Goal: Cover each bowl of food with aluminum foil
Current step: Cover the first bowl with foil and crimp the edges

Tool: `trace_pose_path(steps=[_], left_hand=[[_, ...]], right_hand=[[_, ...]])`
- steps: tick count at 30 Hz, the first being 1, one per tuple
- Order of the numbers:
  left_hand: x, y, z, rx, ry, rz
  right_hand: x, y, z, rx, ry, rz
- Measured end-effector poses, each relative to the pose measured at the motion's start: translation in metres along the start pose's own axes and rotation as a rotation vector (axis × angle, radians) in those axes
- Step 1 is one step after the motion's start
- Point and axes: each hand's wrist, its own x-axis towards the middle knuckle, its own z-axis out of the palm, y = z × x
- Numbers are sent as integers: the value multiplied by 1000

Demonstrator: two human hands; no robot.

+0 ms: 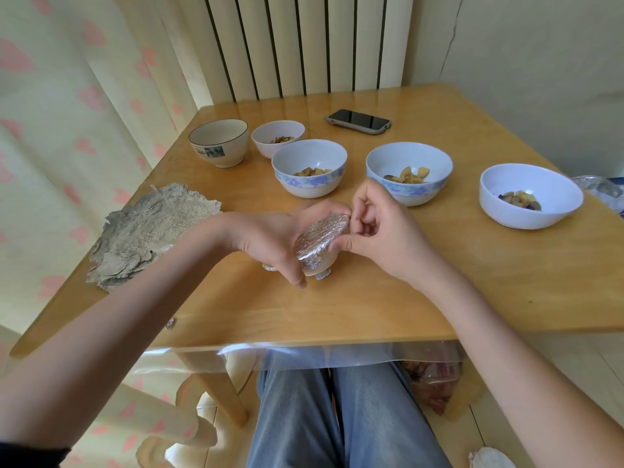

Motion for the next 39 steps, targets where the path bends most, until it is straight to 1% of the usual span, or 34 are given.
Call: trace_pose_path(steps=[3, 4, 6, 7, 8, 9, 11, 12, 13, 14, 15, 16, 17, 18, 19, 20, 21, 23, 25, 27, 31, 34, 36, 37, 38, 39], left_hand=[[1, 2, -2, 48, -6, -25], [2, 4, -2, 111, -6, -52], [5, 12, 0, 381, 3, -128], [6, 15, 3, 526, 8, -173], [6, 17, 5, 628, 11, -207], [7, 17, 7, 670, 5, -238], [7, 17, 7, 649, -29, -285], [5, 15, 6, 625, -48, -297], [0, 13, 4, 579, -50, -288], [-7, 11, 2, 483, -19, -256], [-14, 5, 3, 331, 59, -204], [-20, 0, 5, 129, 195, -143], [-23, -7, 8, -95, 394, -96], [-23, -16, 14, -313, 638, -72], [-21, -25, 20, -504, 853, -75], [-17, -29, 26, -637, 987, -113], [-12, -31, 32, -717, 1052, -167], [-4, -31, 42, -848, 1087, -234], [4, -26, 48, -974, 1085, -253], [11, -21, 53, -1008, 1095, -276], [19, -15, 54, -1081, 1162, -354], [18, -13, 55, -1142, 1183, -369], [18, -13, 57, -1148, 1160, -364], [15, -15, 56, -1160, 1112, -343], [10, -18, 55, -1154, 1059, -296], [2, -23, 54, -1090, 1015, -235]], right_hand=[[-2, -4, -7, -153, -22, -5], [-4, -4, -12, -173, -42, 21], [-13, -3, -18, -105, -36, 94], [-19, -2, -18, -10, 27, 122], [-25, 0, -15, 97, 131, 152], [-30, 2, -11, 183, 241, 191], [-35, 5, -1, 259, 403, 290], [-35, 6, 4, 274, 445, 338], [-35, 6, 8, 288, 476, 380], [-35, 5, 12, 307, 508, 414], [-36, 2, 18, 331, 542, 444], [-38, -3, 24, 373, 574, 463], [-38, -10, 32, 431, 602, 472], [-37, -17, 41, 497, 620, 467], [-33, -23, 48, 547, 631, 457], [-24, -27, 53, 559, 646, 451], [-13, -26, 55, 537, 658, 462], [13, -24, 54, 437, 634, 546], [32, -19, 53, 353, 506, 621], [40, -14, 56, 338, 402, 636], [45, -5, 63, 341, 469, 639], [48, -6, 63, 345, 448, 671], [52, -5, 61, 367, 392, 705], [51, -3, 58, 375, 369, 714], [48, -2, 54, 373, 359, 705], [41, 0, 49, 323, 374, 670]])
